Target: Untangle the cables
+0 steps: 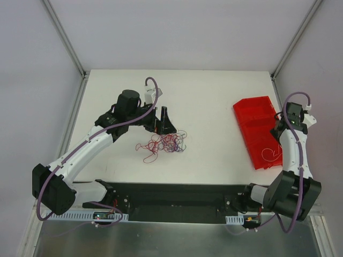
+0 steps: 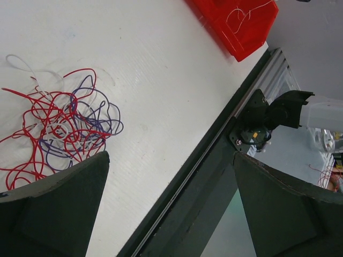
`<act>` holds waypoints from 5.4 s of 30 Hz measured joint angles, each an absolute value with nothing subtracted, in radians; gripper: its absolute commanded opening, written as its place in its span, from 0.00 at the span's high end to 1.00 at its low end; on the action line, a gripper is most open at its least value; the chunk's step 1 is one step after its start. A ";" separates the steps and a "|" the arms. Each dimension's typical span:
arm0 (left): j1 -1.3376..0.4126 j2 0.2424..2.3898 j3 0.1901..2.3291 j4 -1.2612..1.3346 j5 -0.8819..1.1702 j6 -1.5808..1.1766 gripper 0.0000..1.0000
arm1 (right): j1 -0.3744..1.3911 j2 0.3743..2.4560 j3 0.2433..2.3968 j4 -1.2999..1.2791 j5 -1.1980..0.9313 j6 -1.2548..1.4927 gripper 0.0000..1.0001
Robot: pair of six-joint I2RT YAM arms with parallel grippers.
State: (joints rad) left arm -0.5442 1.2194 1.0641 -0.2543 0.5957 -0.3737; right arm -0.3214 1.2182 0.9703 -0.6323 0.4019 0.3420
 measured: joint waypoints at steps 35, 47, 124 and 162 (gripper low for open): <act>-0.544 1.401 1.153 -0.373 0.625 -0.347 0.01 | -0.369 1.298 0.721 -0.480 0.236 0.418 0.99; -0.545 1.401 1.153 -0.391 0.598 -0.330 0.01 | -0.371 1.359 0.787 -0.467 0.270 0.356 0.51; -0.544 1.373 1.129 -0.459 0.490 -0.360 0.01 | -0.138 1.682 1.164 -0.506 0.587 0.317 0.71; -0.544 1.390 1.097 -0.464 0.495 -0.349 0.01 | -0.332 1.520 0.810 -0.384 0.354 0.346 0.82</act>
